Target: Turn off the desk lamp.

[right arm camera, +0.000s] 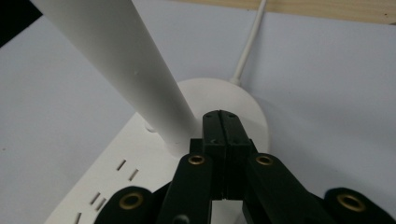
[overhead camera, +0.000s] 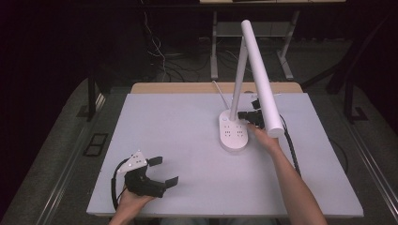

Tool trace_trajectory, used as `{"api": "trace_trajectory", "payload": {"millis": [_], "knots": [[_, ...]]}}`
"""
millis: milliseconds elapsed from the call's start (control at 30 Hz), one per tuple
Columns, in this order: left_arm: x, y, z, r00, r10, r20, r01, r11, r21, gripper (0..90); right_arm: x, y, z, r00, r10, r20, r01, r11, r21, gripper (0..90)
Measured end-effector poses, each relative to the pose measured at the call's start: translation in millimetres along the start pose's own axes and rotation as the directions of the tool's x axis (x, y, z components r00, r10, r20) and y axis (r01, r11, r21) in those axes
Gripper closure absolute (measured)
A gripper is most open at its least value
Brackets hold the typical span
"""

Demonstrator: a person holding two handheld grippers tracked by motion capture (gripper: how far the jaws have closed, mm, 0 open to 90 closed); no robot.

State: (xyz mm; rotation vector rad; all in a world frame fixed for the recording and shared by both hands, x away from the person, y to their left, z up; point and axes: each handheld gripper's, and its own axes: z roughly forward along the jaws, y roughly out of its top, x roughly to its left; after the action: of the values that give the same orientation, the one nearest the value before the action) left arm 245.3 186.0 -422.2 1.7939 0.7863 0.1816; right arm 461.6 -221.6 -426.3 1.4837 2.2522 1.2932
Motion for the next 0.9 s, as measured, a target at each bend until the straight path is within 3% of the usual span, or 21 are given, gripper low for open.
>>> {"api": "trace_trajectory", "payload": {"millis": [500, 533, 633, 767, 800, 833, 900], "knots": [[-0.8, 0.2, 0.1, 1.0000, 0.002, 0.002, -0.002, 1.0000, 0.003, 0.0, 0.9, 5.6, -29.1, 0.9997, -0.019, -0.014, 0.018, 1.000, -0.019, 89.8], [-0.6, 0.3, 0.2, 1.0000, 0.005, 0.003, -0.005, 1.0000, 0.003, 0.0, 0.6, 5.5, -34.2, 0.9998, -0.018, -0.010, 0.018, 1.000, -0.023, 81.6], [-1.0, 0.3, 0.9, 1.0000, 0.003, 0.005, -0.003, 1.0000, 0.004, 0.0, 0.4, 4.8, -39.8, 0.9996, -0.025, -0.010, 0.025, 0.999, -0.024, 80.2], [-1.8, 0.2, 1.9, 1.0000, 0.006, 0.000, -0.006, 0.9999, 0.009, 0.0, -1.4, 2.0, -55.8, 0.9997, -0.012, 0.020, 0.012, 0.999, -0.032, 62.4], [-2.0, 0.3, 2.0, 1.0000, 0.006, 0.000, -0.006, 0.9999, 0.009, 0.0, -1.4, 2.0, -55.8, 0.9997, -0.012, 0.020, 0.012, 0.999, -0.032, 62.4], [-2.4, 0.3, 2.2, 1.0000, 0.004, 0.000, -0.004, 1.0000, 0.007, 0.0, -3.0, 0.0, -61.7, 0.9995, 0.000, 0.030, 0.001, 0.999, -0.034, 55.0], [-2.7, 0.3, 2.5, 1.0000, 0.004, 0.000, -0.004, 1.0000, 0.007, 0.0, -4.0, -1.1, -64.7, 0.9996, 0.006, 0.029, -0.005, 0.999, -0.036, 50.8]]}}
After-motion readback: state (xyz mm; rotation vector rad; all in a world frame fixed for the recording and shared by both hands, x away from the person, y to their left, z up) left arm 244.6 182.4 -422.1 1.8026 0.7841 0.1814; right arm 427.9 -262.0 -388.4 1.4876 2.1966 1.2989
